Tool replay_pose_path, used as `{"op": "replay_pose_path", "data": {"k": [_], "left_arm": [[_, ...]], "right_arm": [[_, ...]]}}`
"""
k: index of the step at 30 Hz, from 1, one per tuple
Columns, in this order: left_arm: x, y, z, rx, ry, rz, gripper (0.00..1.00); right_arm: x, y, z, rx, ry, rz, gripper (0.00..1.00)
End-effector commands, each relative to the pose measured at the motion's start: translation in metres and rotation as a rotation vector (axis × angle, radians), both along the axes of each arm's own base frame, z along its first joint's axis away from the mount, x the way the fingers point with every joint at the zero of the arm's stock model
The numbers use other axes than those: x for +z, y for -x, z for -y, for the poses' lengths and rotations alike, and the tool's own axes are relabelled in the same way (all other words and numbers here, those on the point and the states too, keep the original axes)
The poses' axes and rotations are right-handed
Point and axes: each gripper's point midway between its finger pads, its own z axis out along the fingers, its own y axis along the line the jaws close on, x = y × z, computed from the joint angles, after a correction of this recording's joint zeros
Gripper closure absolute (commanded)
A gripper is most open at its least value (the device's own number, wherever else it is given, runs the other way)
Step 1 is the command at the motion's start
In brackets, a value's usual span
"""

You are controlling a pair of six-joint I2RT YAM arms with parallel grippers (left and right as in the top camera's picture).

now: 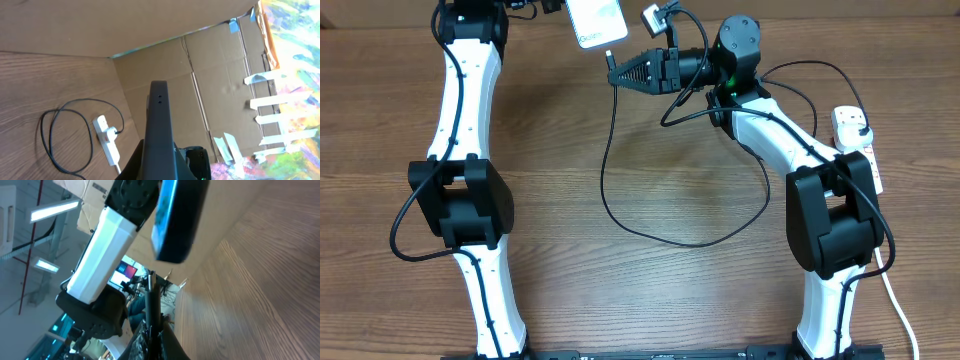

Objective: Plug charger to phone and switch on socket

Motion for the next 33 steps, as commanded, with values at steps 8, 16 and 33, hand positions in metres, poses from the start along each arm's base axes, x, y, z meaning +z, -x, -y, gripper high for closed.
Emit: {"op": "replay_pose_path", "data": {"k": [8, 16, 33], "left_arm": [[0.007, 0.005, 0.003, -0.027, 0.003, 0.026, 0.96], [0.008, 0.011, 0.012, -0.064, -0.001, 0.052, 0.96], [0.008, 0.014, 0.019, -0.078, -0.002, 0.059, 0.96]], "right_arm": [[0.007, -0.005, 0.006, -0.019, -0.004, -0.025, 0.96], [0.007, -0.006, 0.006, -0.027, -0.007, -0.030, 0.96], [0.010, -0.008, 0.007, -0.039, -0.013, -0.031, 0.96]]}}
